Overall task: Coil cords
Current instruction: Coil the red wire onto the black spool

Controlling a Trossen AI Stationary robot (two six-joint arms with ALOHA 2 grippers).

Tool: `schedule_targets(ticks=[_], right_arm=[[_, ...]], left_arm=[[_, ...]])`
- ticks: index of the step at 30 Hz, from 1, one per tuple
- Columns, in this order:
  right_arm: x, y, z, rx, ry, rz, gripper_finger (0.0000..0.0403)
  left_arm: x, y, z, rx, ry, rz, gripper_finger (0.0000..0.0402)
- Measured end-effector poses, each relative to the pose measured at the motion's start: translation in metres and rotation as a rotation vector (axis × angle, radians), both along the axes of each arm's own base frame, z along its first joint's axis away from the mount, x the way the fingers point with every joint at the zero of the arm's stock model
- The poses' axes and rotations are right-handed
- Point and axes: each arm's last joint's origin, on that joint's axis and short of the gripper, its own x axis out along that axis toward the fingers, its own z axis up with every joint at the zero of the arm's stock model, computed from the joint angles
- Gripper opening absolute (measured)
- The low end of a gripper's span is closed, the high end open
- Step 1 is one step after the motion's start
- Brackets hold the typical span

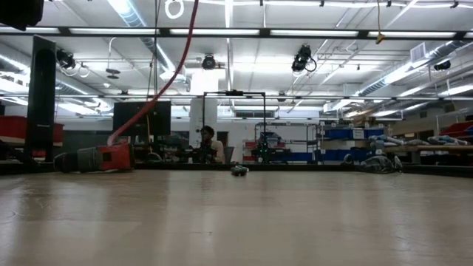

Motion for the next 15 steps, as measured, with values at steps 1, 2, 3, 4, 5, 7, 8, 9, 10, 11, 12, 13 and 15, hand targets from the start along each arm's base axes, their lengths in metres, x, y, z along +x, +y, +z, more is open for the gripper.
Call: schedule_targets(ticks=[1, 2, 3, 4, 5, 7, 8, 9, 10, 11, 12, 13, 15], right_arm=[[0.0004, -0.0001, -0.0004, 0.0, 0.0, -0.004, 0.0073], [0.0005, -0.0006, 0.0, 0.0, -0.004, -0.002, 0.0075], [0.0007, -0.0014, 0.0007, 0.001, -0.012, 0.006, 0.0078], [0.0005, -0.0018, 0.0015, 0.002, -0.019, 0.013, 0.0081], [0.0005, -0.0022, 0.0019, 0.002, -0.021, 0.016, 0.0084], [0.0005, -0.0024, 0.0018, 0.001, -0.02, 0.019, 0.0089], [0.0005, -0.0023, 0.0018, 0.001, -0.02, 0.021, 0.0092], [0.0005, -0.0022, 0.0018, 0.001, -0.021, 0.025, 0.0094], [0.0005, -0.002, 0.0018, 0.003, -0.021, 0.03, 0.0096], [0.002, -0.0016, 0.0003, 0.007, -0.02, 0.035, 0.0098], [0.0031, -0.0017, -0.0007, 0.013, -0.02, 0.041, 0.01], [0.0038, -0.0018, -0.0023, 0.015, -0.01, 0.048, 0.0101], [0.0066, -0.0024, -0.0052, 0.025, -0.006, 0.051, 0.0103]], left_arm=[[0.0, 0.0001, 0.0001, 0.0, -0.001, 0.0, 0.0], [0.0, 0.0, 0.0, 0.001, -0.001, -0.001, 0.0], [0.0, -0.0001, 0.0001, 0.003, -0.002, -0.003, 0.0], [0.0001, -0.0001, 0.0, 0.004, 0.0, -0.004, 0.0], [0.0001, -0.0002, -0.0001, 0.004, 0.0, -0.004, 0.0], [0.0, -0.0001, 0.0, 0.004, -0.001, -0.005, 0.0], [0.0, -0.0001, 0.0, 0.004, -0.001, -0.005, 0.0], [0.0, 0.0, 0.0, 0.004, -0.001, -0.004, 0.0], [0.0002, 0.0004, 0.0001, 0.004, -0.002, -0.001, 0.0], [0.0004, 0.0008, 0.0001, 0.005, -0.003, 0.0, 0.0], [0.0004, 0.0008, 0.0001, 0.005, -0.002, 0.0, 0.0], [0.0005, 0.001, 0.0001, 0.005, -0.002, 0.001, 0.0], [0.001, 0.002, 0.0001, 0.005, -0.002, 0.006, 0.0]])
